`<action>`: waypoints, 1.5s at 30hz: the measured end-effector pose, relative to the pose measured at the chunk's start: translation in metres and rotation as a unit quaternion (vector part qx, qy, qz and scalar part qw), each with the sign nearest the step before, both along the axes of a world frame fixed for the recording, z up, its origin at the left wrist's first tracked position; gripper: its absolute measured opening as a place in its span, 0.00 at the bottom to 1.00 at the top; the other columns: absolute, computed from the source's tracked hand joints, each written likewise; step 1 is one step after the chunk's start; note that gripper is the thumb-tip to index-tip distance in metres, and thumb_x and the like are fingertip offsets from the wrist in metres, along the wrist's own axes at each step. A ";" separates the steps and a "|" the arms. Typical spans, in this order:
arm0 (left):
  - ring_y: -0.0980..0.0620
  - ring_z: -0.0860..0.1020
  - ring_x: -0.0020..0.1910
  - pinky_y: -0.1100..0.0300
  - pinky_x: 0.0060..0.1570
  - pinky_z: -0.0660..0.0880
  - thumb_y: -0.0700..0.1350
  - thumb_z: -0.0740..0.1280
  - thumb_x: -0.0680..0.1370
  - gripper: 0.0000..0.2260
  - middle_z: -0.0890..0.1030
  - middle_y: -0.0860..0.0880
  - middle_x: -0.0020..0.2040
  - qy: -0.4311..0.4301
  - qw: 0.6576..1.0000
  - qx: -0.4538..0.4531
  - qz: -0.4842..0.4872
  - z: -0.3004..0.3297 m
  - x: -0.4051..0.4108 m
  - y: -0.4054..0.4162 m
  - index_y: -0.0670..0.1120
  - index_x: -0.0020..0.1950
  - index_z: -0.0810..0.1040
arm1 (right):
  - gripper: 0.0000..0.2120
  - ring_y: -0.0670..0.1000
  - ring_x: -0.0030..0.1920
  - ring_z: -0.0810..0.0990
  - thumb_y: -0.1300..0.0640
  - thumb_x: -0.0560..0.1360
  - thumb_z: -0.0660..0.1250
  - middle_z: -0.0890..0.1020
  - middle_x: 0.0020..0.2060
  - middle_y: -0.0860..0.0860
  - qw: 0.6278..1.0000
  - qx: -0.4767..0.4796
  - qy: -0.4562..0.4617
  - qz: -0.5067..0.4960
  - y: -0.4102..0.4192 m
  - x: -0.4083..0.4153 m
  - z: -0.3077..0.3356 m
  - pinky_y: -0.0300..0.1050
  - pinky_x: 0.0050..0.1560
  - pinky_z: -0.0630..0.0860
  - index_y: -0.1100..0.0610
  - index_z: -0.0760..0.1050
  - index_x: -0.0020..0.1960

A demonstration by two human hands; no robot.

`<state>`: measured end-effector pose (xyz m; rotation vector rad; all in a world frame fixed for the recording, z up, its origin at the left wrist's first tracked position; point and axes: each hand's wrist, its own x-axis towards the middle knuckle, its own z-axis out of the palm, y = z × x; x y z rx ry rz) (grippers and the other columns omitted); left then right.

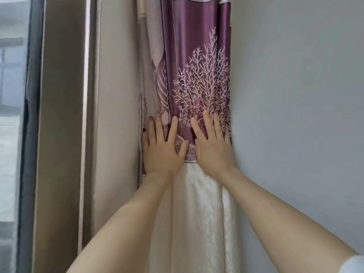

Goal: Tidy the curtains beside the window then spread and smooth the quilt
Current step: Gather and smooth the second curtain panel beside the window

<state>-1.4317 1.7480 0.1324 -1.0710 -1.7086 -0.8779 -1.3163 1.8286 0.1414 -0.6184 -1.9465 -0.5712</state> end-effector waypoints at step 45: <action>0.41 0.74 0.57 0.53 0.51 0.68 0.49 0.59 0.77 0.14 0.78 0.42 0.54 -0.004 0.966 -0.252 -0.061 -0.045 0.465 -0.303 0.42 0.53 0.79 | 0.19 0.51 0.67 0.68 0.62 0.76 0.54 0.75 0.64 0.50 0.962 -0.210 -0.175 -0.016 -0.328 0.518 -0.076 0.47 0.64 0.65 0.53 0.72 0.65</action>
